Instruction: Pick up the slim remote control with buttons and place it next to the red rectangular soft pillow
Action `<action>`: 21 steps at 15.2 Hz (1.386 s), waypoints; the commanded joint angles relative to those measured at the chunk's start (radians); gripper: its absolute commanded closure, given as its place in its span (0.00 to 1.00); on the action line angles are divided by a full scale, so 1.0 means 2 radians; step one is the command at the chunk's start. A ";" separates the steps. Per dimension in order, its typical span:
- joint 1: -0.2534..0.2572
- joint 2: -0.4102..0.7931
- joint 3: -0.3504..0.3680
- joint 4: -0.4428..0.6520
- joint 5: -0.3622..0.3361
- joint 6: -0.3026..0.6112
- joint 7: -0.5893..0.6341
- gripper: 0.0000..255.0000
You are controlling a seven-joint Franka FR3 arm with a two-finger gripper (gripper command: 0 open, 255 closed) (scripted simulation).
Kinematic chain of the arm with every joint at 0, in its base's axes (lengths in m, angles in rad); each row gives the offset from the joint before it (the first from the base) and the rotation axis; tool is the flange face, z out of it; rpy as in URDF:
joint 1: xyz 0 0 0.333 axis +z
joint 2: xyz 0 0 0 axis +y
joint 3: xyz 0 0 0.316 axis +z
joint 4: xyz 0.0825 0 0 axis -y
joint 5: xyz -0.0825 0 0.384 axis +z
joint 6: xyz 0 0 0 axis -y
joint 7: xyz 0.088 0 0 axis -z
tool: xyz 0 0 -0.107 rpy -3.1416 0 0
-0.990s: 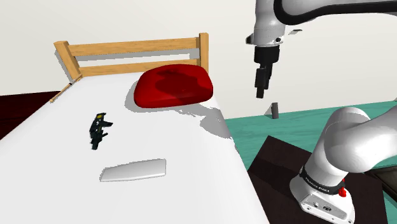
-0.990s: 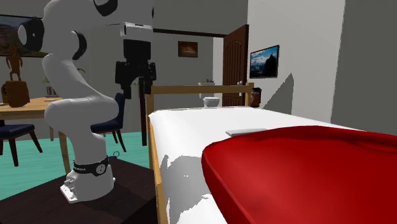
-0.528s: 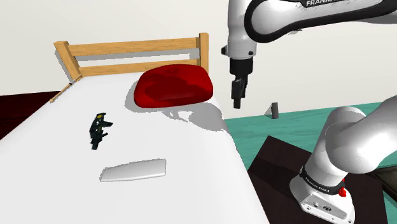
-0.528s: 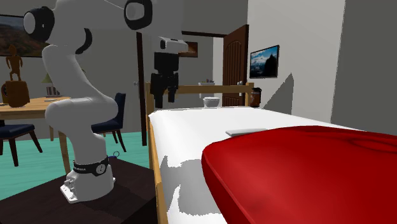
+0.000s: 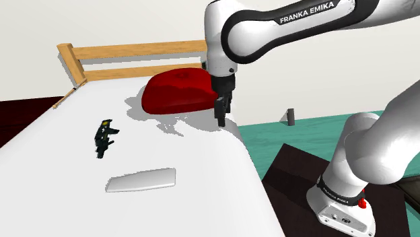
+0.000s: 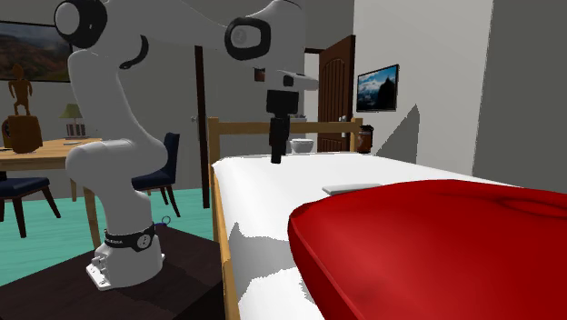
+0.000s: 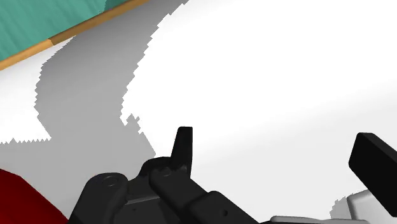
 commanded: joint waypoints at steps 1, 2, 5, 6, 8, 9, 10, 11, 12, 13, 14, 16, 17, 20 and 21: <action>0.007 0.028 0.012 0.016 -0.002 0.016 0.002 0.00; 0.011 0.044 0.018 0.026 -0.004 0.023 0.004 0.00; 0.021 0.091 0.036 0.060 -0.014 0.042 0.012 0.00; 0.024 0.107 0.042 0.072 -0.018 0.047 0.014 0.00; 0.032 0.139 0.052 0.098 -0.028 0.056 0.020 0.00; 0.036 0.156 0.058 0.112 -0.034 0.060 0.023 0.00; 0.040 0.172 0.063 0.126 -0.040 0.063 0.027 0.00; 0.045 0.188 0.067 0.140 -0.047 0.066 0.030 0.00; 0.050 0.205 0.072 0.155 -0.054 0.068 0.034 0.00; 0.055 0.222 0.076 0.170 -0.062 0.070 0.037 0.00; 0.060 0.239 0.079 0.186 -0.069 0.072 0.040 0.00; 0.072 0.273 0.086 0.219 -0.085 0.072 0.047 0.00; 0.079 0.290 0.089 0.237 -0.094 0.072 0.050 0.00; 0.101 0.342 0.095 0.293 -0.119 0.067 0.058 0.00; 0.110 0.360 0.096 0.314 -0.128 0.065 0.060 0.00</action>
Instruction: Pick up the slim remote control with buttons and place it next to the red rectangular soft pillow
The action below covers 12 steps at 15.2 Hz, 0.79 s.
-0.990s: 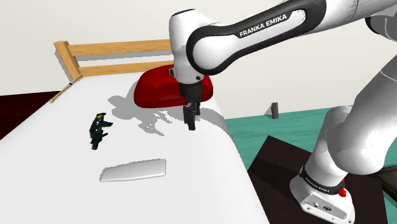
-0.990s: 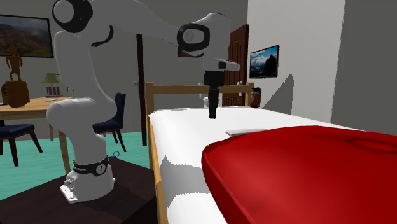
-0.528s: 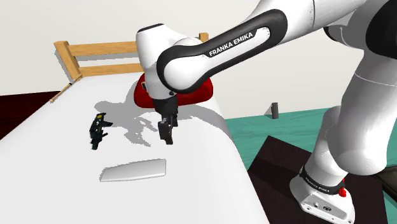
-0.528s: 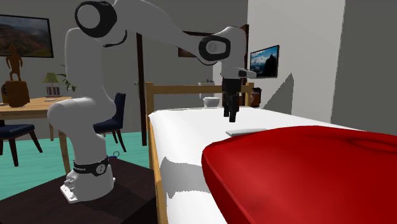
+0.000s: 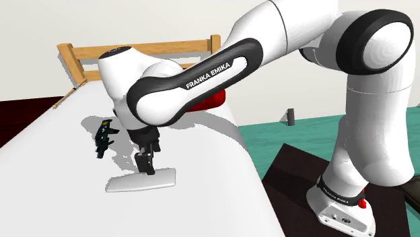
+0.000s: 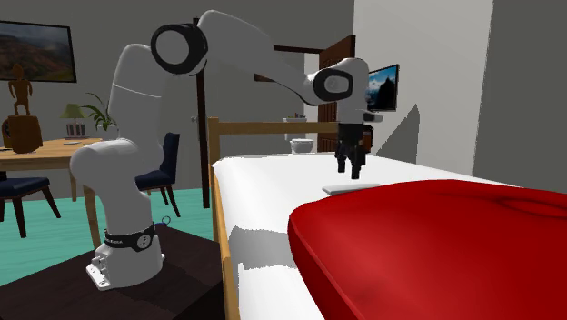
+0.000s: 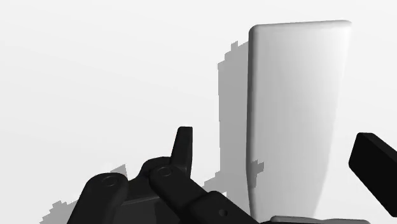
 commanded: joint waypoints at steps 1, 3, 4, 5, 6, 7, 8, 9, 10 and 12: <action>0.017 0.038 0.003 0.047 -0.018 -0.010 0.004 0.00; 0.036 0.074 0.004 0.092 -0.034 -0.018 0.006 0.00; 0.040 0.082 0.004 0.101 -0.037 -0.020 0.006 0.00; 0.040 0.083 0.003 0.096 -0.037 -0.014 0.007 0.00; 0.040 0.085 0.003 0.092 -0.038 -0.008 0.007 0.00; 0.040 0.086 0.002 0.087 -0.039 -0.002 0.008 0.00; 0.040 0.088 0.002 0.083 -0.040 0.003 0.008 0.00; 0.040 0.090 0.001 0.079 -0.041 0.009 0.009 0.00; 0.040 0.092 0.001 0.075 -0.042 0.015 0.010 0.00; 0.040 0.095 0.000 0.069 -0.043 0.024 0.011 0.00</action>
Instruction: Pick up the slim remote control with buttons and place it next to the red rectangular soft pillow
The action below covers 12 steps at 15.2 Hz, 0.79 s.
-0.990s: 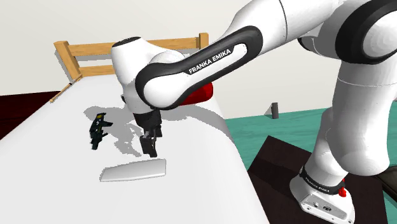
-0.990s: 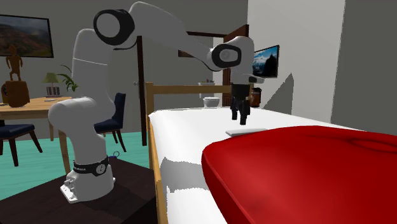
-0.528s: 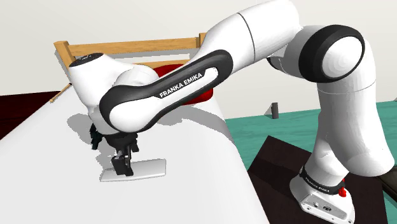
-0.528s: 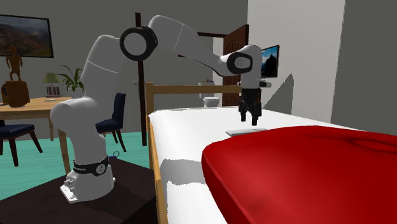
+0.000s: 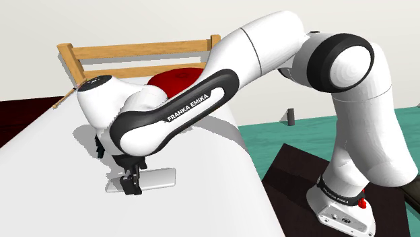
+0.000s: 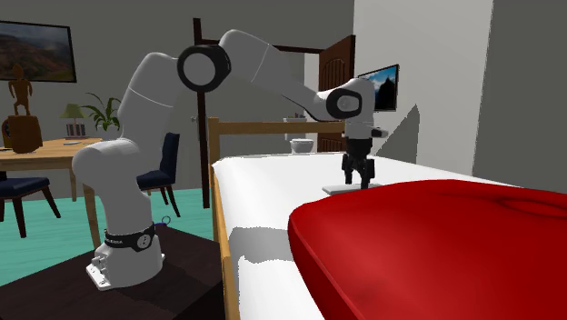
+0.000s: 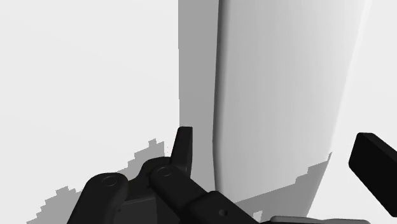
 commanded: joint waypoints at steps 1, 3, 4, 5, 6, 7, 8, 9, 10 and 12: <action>0.001 0.002 0.000 -0.002 -0.001 0.005 0.001 0.00; 0.001 0.002 0.000 -0.002 -0.001 0.005 0.001 0.00; 0.001 0.002 0.000 -0.002 -0.001 0.005 0.001 0.00; 0.001 0.002 0.000 -0.002 -0.001 0.005 0.001 0.00; 0.001 0.002 0.000 -0.002 -0.001 0.005 0.001 0.00; 0.001 0.002 0.000 -0.002 -0.001 0.005 0.001 0.00; 0.001 0.002 0.000 -0.002 -0.001 0.005 0.001 1.00; 0.001 0.002 0.000 -0.002 -0.001 0.005 0.001 1.00; 0.001 0.002 0.000 -0.002 -0.001 0.005 0.001 1.00; 0.001 0.002 0.000 -0.003 -0.001 0.005 0.001 1.00</action>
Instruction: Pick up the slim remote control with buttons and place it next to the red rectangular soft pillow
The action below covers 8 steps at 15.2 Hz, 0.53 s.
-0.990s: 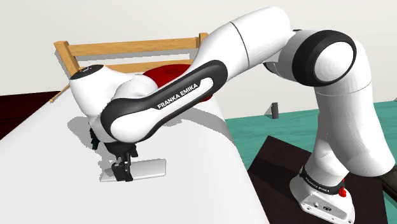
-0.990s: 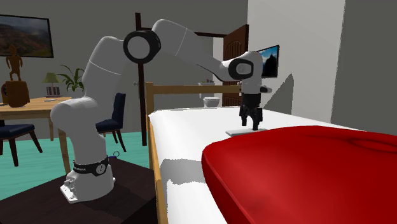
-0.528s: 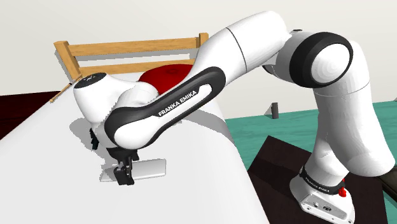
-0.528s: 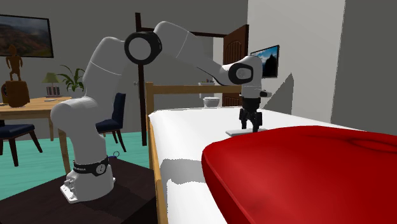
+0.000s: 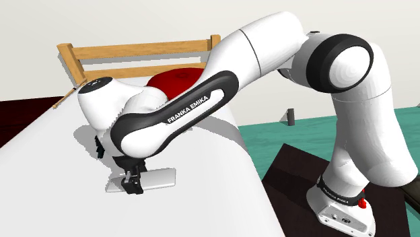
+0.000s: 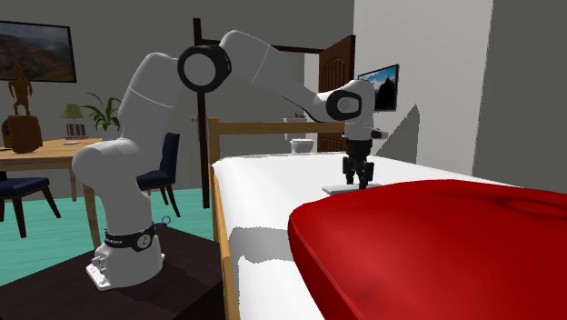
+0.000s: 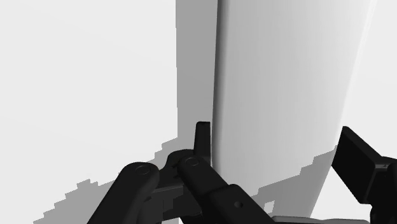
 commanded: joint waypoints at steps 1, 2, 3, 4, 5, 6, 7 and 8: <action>0.000 0.000 0.000 0.000 0.000 0.000 0.000 1.00; 0.000 0.000 0.000 0.000 0.000 0.000 0.000 1.00; 0.000 0.000 0.000 0.000 0.000 0.000 0.000 1.00; 0.000 0.000 0.000 0.000 0.000 0.000 0.000 1.00; 0.000 0.000 0.000 0.000 0.000 0.000 0.000 1.00; 0.000 -0.002 0.001 0.004 0.001 -0.006 -0.001 1.00; 0.000 -0.004 0.001 0.007 0.002 -0.011 -0.001 1.00; 0.000 -0.006 0.002 0.011 0.003 -0.017 -0.002 1.00</action>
